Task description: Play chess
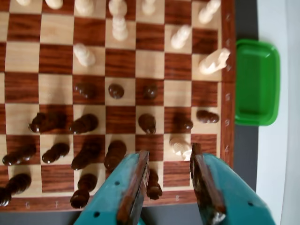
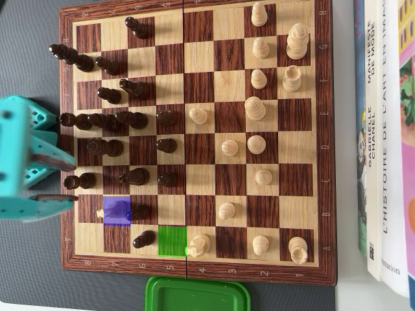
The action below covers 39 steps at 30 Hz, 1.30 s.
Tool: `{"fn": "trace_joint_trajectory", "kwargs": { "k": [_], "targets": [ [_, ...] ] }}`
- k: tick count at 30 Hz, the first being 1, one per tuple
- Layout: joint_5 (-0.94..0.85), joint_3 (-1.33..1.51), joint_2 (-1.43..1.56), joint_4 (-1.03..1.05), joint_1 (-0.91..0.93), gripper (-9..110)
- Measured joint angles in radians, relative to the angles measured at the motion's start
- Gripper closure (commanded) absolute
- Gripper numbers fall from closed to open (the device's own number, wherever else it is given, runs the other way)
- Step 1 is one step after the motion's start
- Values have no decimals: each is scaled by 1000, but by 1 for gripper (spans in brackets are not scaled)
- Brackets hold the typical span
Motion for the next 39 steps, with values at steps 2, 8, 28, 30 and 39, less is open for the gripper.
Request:
{"fn": "trace_joint_trajectory", "kwargs": {
  "k": [2, 8, 28, 30, 39],
  "targets": [
    [0, -2, -38, 40, 15, 88],
    [-40, -2, -172, 147, 71, 88],
    [-278, -126, -535, 130, 235, 87],
    [-279, -126, -561, 110, 235, 87],
    [-279, -126, -660, 26, 238, 87]
  ]
}}
